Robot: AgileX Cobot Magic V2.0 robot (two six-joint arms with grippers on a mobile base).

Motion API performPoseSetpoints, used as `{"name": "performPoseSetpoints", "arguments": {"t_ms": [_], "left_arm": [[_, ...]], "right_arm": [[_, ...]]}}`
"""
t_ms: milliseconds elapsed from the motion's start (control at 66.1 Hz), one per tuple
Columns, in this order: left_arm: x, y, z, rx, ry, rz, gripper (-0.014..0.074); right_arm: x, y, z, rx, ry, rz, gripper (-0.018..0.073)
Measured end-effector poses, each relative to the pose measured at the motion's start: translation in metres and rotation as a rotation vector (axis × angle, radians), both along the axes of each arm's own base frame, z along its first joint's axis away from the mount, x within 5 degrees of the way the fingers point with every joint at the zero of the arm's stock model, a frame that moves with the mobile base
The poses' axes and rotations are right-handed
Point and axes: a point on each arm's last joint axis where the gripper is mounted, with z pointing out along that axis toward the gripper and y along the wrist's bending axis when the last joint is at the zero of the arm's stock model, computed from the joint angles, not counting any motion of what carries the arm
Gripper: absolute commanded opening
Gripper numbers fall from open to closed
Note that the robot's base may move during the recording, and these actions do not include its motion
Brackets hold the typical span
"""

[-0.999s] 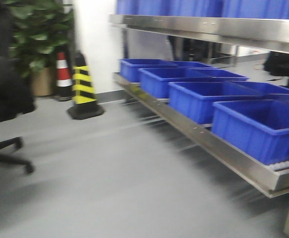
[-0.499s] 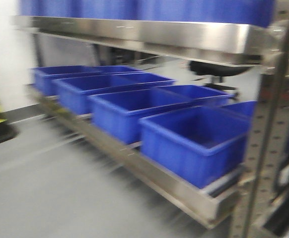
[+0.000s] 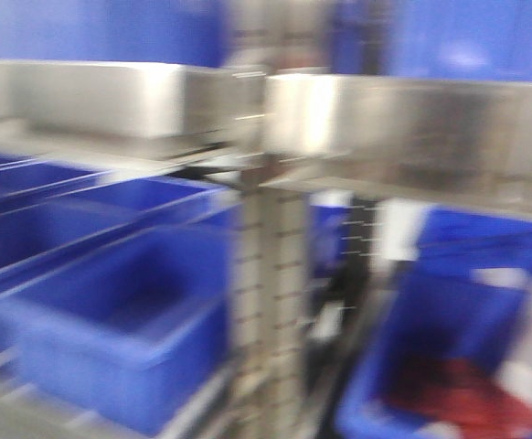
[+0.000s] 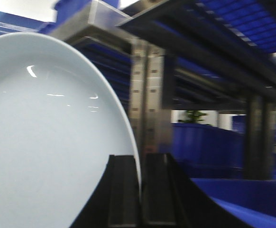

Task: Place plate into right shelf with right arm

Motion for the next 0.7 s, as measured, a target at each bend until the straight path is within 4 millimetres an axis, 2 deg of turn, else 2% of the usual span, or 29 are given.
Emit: {"name": "performPoseSetpoints", "arguments": {"t_ms": [696], "left_arm": [[0.0, 0.0, 0.0, 0.0, 0.0, 0.0, -0.0047]], "right_arm": [[0.0, 0.0, 0.0, 0.0, 0.0, 0.0, 0.0056]]}}
